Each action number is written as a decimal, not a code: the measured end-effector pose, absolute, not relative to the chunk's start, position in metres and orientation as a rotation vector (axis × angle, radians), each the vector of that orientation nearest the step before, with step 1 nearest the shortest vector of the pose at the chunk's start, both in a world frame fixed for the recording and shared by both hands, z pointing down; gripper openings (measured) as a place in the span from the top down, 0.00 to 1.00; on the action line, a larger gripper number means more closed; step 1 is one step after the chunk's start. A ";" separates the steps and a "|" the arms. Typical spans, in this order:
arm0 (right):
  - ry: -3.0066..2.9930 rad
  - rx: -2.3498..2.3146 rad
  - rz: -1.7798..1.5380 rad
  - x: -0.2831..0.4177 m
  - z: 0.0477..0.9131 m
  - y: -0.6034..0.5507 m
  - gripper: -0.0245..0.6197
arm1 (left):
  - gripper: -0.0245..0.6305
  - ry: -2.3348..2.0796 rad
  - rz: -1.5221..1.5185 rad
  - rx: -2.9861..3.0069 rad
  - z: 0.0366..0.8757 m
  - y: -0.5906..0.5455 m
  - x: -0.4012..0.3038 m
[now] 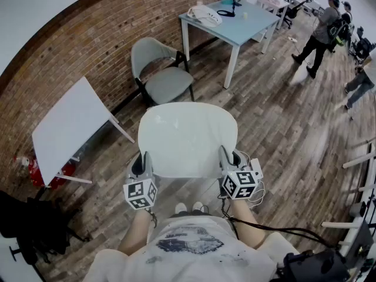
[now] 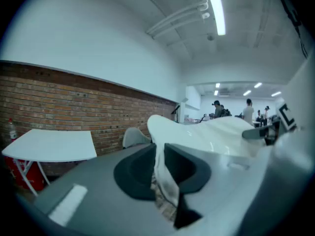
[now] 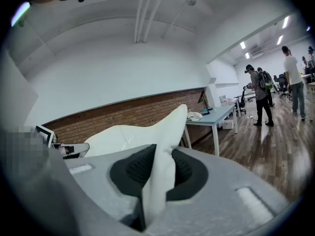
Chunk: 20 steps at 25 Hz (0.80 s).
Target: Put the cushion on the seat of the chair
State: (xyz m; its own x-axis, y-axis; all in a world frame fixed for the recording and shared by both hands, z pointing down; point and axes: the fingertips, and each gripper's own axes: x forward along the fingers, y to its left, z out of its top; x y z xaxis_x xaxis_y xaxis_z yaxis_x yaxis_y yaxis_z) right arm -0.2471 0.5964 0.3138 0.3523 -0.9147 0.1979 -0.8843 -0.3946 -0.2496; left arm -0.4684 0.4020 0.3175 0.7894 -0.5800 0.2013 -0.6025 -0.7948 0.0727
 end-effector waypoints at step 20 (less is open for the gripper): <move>1.697 -2.462 -0.538 -0.227 0.326 0.591 0.89 | 0.89 -0.964 0.266 2.788 0.336 0.402 -0.457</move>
State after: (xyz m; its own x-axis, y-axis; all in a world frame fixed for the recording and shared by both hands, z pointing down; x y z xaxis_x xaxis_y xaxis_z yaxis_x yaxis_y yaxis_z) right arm -0.2265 0.5906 0.3258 0.3151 -0.9211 0.2288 -0.8846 -0.3723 -0.2808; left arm -0.4565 0.4024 0.3362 0.7739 -0.5917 0.2256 -0.6237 -0.7739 0.1100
